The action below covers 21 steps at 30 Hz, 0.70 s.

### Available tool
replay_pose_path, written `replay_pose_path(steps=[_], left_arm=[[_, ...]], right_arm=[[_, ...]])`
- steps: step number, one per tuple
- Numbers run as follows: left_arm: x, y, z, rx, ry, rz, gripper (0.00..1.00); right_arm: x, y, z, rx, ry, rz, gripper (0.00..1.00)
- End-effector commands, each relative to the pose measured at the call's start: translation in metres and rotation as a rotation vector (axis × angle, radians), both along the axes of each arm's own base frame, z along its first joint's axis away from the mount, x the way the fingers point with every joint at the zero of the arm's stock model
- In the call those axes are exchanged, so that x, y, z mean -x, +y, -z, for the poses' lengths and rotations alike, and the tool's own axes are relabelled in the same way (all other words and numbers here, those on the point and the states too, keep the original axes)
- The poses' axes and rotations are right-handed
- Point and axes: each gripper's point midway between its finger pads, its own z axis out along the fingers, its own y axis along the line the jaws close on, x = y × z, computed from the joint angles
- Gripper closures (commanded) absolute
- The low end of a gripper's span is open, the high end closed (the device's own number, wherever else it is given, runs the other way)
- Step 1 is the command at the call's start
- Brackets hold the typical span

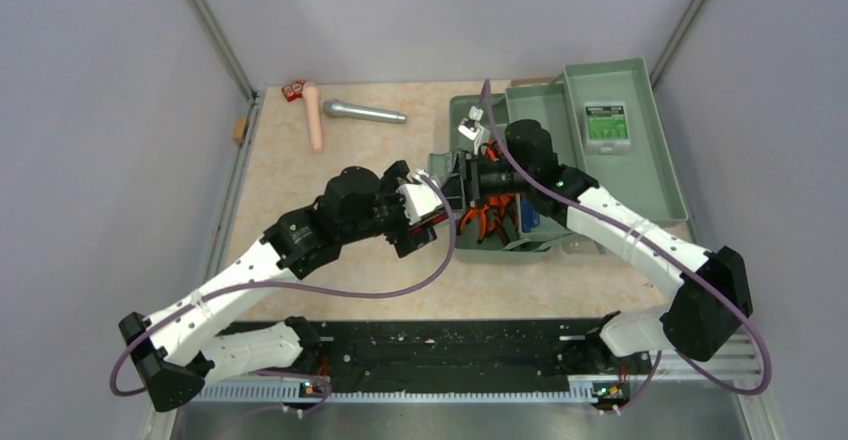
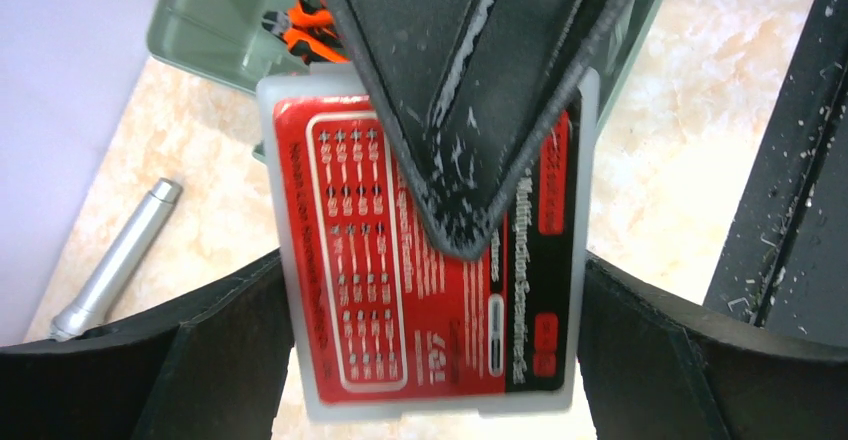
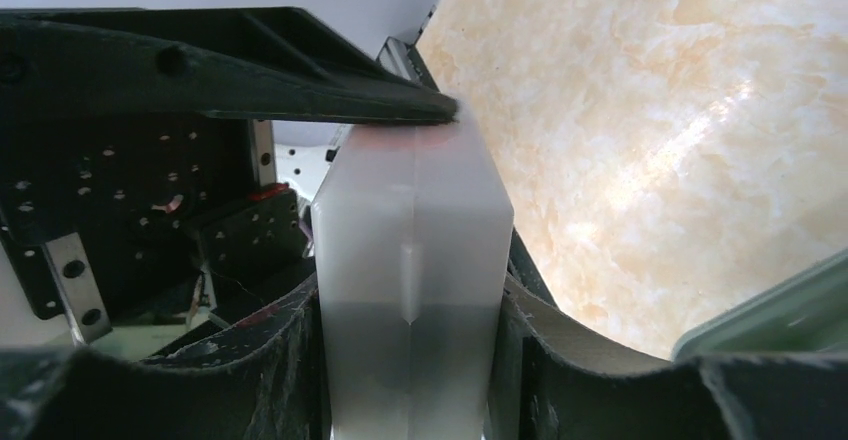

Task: Pack the tool kit

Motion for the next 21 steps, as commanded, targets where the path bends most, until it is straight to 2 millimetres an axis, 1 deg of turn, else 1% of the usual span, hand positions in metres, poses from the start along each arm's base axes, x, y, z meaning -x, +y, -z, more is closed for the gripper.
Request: replay_pose_path(steps=[1, 5, 7, 8, 11, 12, 13, 15, 18, 20, 21], left_arm=[[-0.005, 0.001, -0.039, 0.113, -0.118, -0.02, 0.01], [-0.008, 0.008, -0.038, 0.127, -0.142, -0.063, 0.01], [-0.011, 0.012, -0.04, 0.137, -0.159, -0.089, 0.01], [-0.012, 0.013, -0.039, 0.142, -0.161, -0.1, 0.01], [-0.027, 0.025, -0.04, 0.167, -0.195, -0.219, 0.01], [-0.035, 0.029, -0.044, 0.199, -0.219, -0.271, 0.01], [-0.043, 0.036, -0.044, 0.219, -0.233, -0.341, 0.01], [-0.066, 0.055, -0.036, 0.225, -0.251, -0.521, 0.01], [-0.097, 0.098, -0.032, 0.223, -0.249, -0.809, 0.01], [-0.115, 0.131, -0.032, 0.299, -0.2, -0.99, 0.01], [-0.121, 0.148, -0.032, 0.343, -0.175, -1.062, 0.01]], right_arm=[[-0.016, -0.018, -0.058, -0.109, -0.167, 0.051, 1.0], [-0.026, -0.037, -0.066, -0.114, -0.184, 0.109, 1.0], [-0.031, -0.049, -0.07, -0.114, -0.197, 0.146, 1.0], [-0.034, -0.057, -0.073, -0.114, -0.208, 0.17, 1.0], [-0.048, -0.087, -0.082, -0.11, -0.242, 0.285, 1.0], [-0.054, -0.101, -0.086, -0.107, -0.258, 0.348, 1.0], [-0.057, -0.117, -0.094, -0.105, -0.288, 0.432, 1.0], [-0.07, -0.156, -0.101, -0.074, -0.337, 0.651, 1.0], [-0.073, -0.212, -0.11, -0.036, -0.409, 0.964, 1.0], [-0.07, -0.253, -0.115, -0.004, -0.434, 1.191, 1.0], [-0.065, -0.269, -0.116, -0.001, -0.44, 1.273, 1.0]])
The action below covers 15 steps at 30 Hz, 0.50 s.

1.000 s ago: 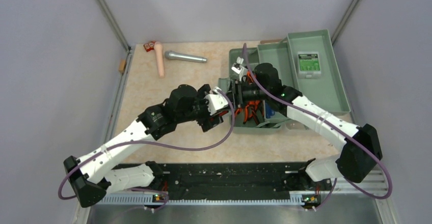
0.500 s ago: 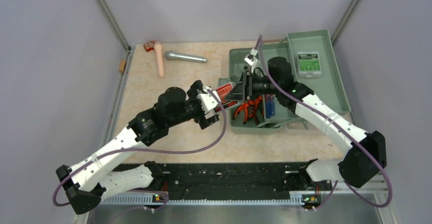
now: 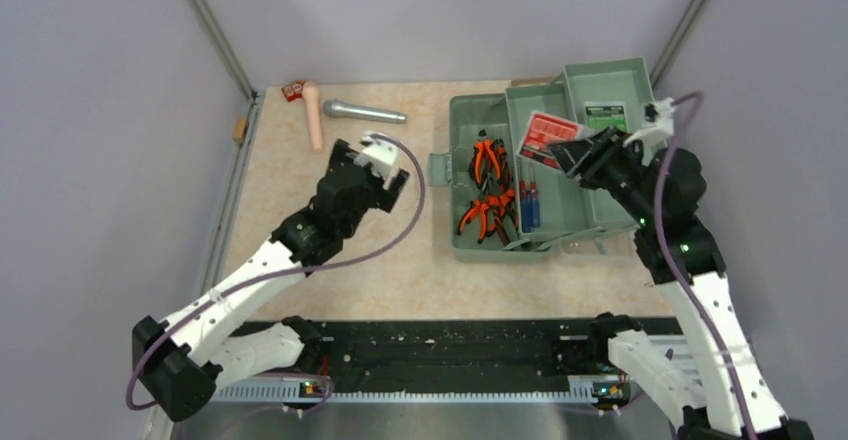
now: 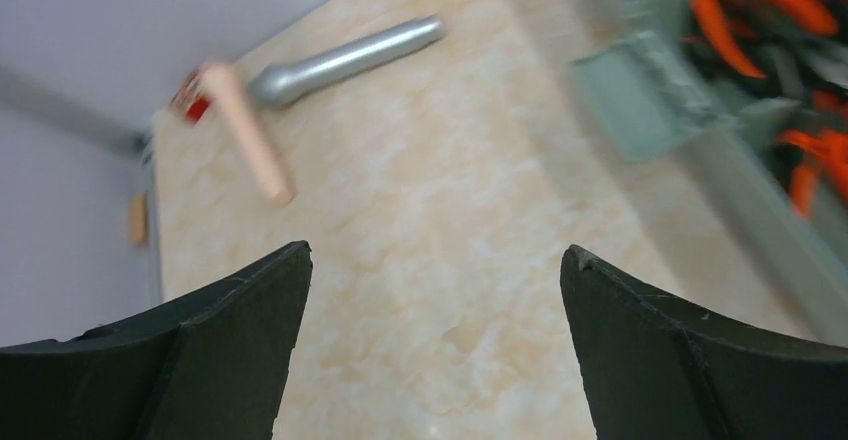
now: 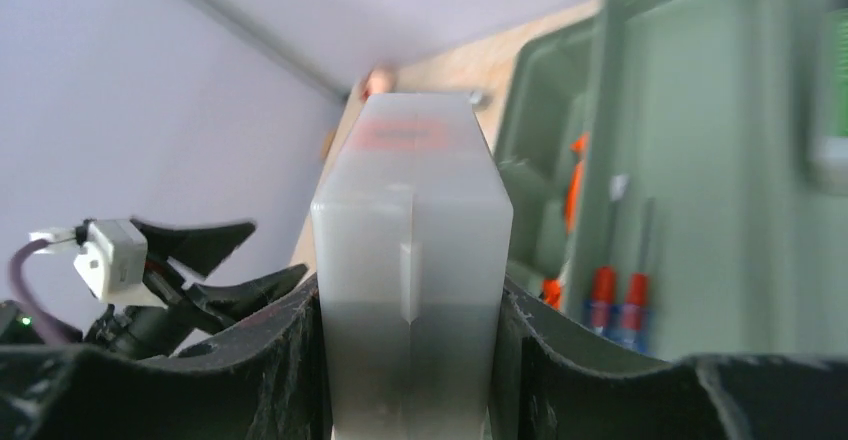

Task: Pack the tool kit

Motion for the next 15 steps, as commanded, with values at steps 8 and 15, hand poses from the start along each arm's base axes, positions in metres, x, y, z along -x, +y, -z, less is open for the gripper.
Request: replay_pose_path(steps=[8, 15], left_arm=[[-0.043, 0.131, -0.023, 0.367, -0.061, -0.668, 0.01], [-0.042, 0.137, -0.024, 0.364, -0.072, -0.688, 0.01]], right_arm=[[0.038, -0.152, -0.013, -0.082, -0.1, 0.827, 1.0], [0.028, -0.16, 0.014, -0.076, -0.027, 0.905, 1.0]])
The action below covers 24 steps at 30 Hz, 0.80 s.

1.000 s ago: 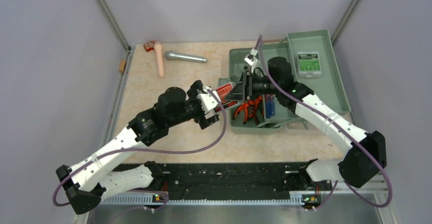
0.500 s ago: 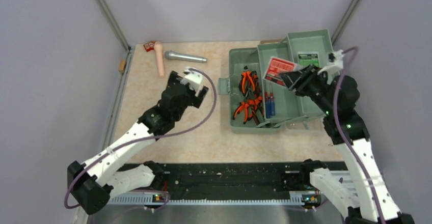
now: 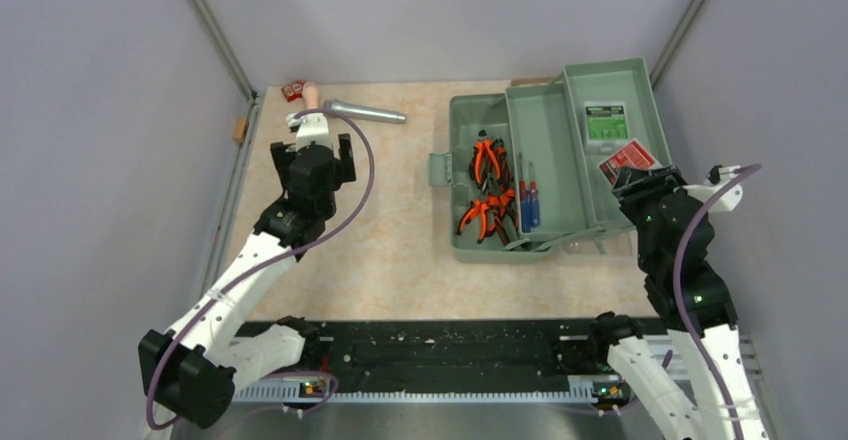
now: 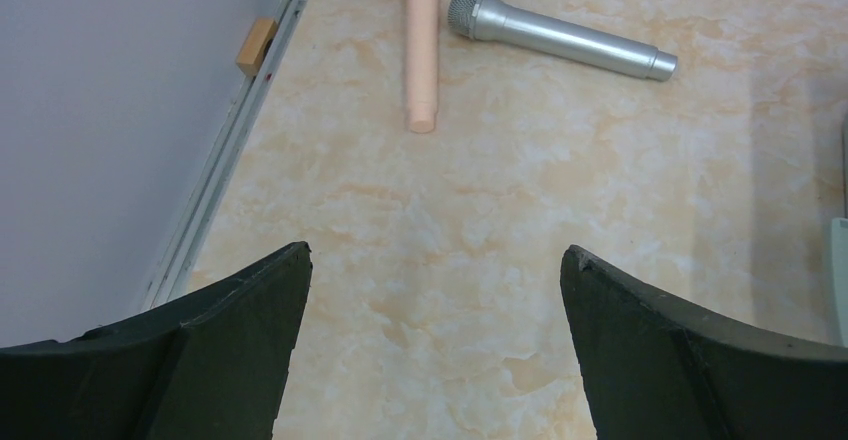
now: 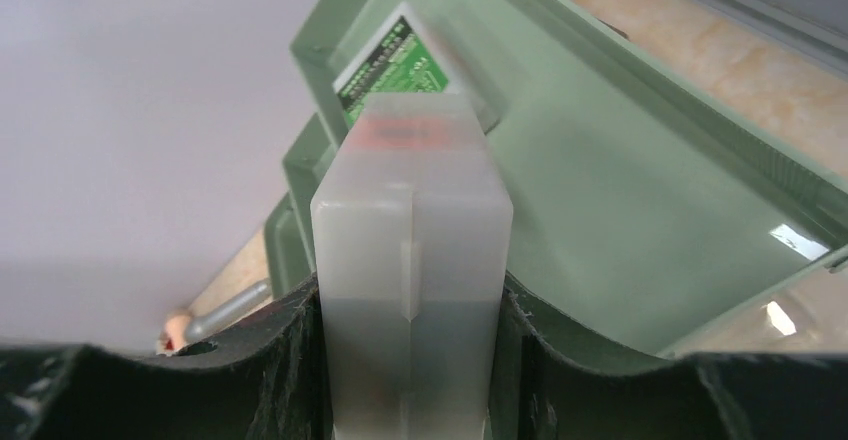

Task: Pack the tool kit

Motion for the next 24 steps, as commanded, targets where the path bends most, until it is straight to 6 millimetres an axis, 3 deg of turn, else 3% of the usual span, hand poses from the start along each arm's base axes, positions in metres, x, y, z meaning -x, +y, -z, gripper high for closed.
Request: replay_pose_path(steps=[1, 13, 19, 24], left_arm=[[0.0, 0.006, -0.027, 0.05, -0.089, -0.043, 0.01], [0.003, 0.01, -0.024, 0.034, -0.09, -0.052, 0.01], [0.004, 0.01, -0.024, 0.032, -0.093, -0.044, 0.01], [0.004, 0.009, -0.024, 0.033, -0.093, -0.038, 0.01]], right_arm=[[-0.011, -0.011, -0.012, -0.061, -0.068, 0.096, 1.0], [-0.047, 0.004, 0.017, -0.22, -0.093, 0.1, 0.99], [-0.058, 0.014, 0.023, -0.25, -0.089, 0.053, 0.8], [-0.052, 0.014, 0.025, -0.172, -0.033, 0.029, 0.61]])
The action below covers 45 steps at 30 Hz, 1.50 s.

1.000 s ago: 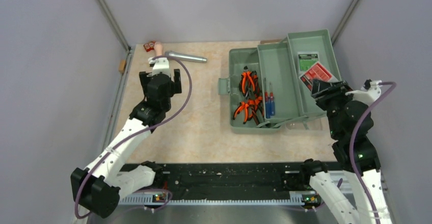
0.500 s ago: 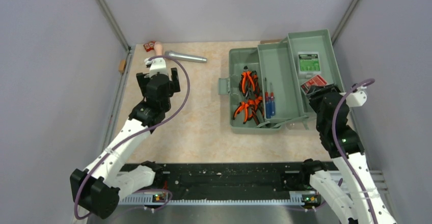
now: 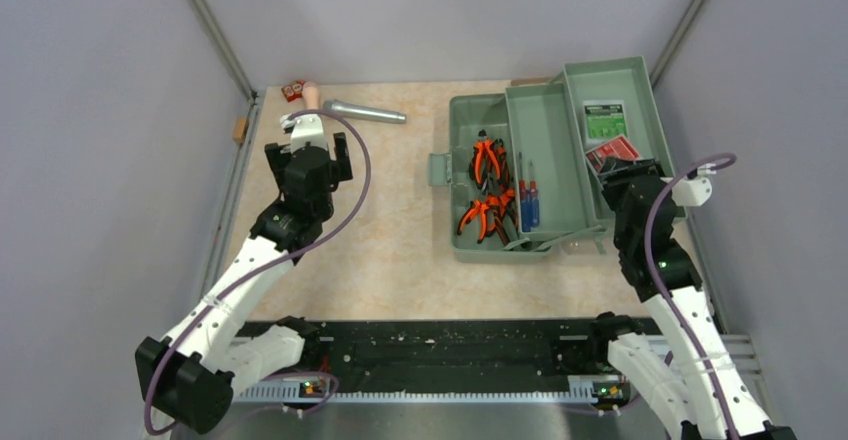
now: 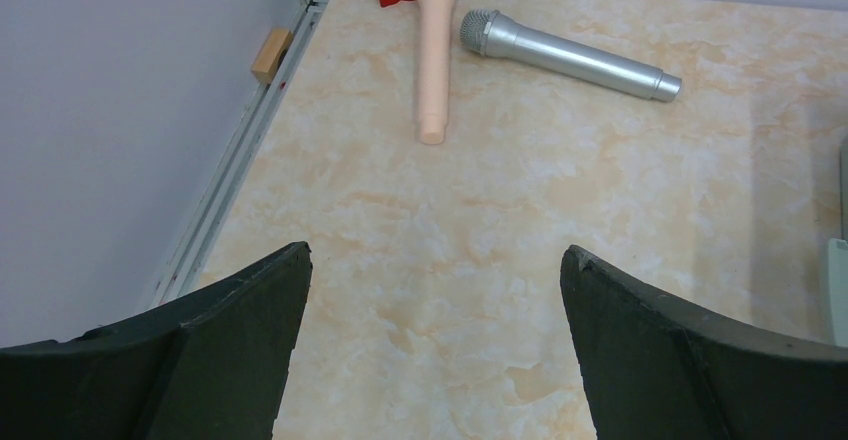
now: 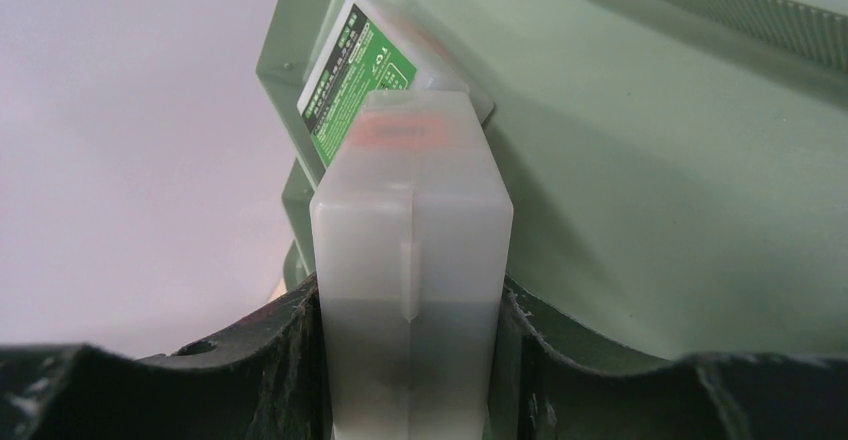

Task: Pack the tool kit

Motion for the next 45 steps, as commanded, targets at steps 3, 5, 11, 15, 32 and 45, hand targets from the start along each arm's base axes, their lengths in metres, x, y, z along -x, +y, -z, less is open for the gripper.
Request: replay_pose_path(steps=[3, 5, 11, 15, 32, 45], left_arm=[[-0.001, 0.001, -0.014, 0.022, -0.057, 0.001, 0.01], [-0.001, 0.0, -0.014, 0.024, -0.057, 0.003, 0.01], [-0.002, -0.001, -0.011, 0.024, -0.049, 0.008, 0.01], [-0.002, -0.001, -0.011, 0.023, -0.048, 0.008, 0.02], [-0.005, -0.029, -0.011, 0.136, -0.019, 0.116, 0.02], [-0.027, -0.178, 0.036, 0.457, 0.284, 0.383, 0.11]], right_arm=[[0.009, 0.006, -0.019, 0.093, 0.011, -0.085, 0.46], [0.014, 0.007, -0.015, 0.142, 0.05, -0.111, 0.38], [0.022, 0.01, -0.016, 0.263, 0.146, -0.195, 0.08], [0.031, 0.006, -0.026, 0.336, 0.176, -0.213, 0.01], [0.069, 0.011, -0.037, 0.532, 0.359, -0.421, 0.01], [-0.013, 0.032, -0.083, 0.616, 0.268, -0.483, 0.01]])
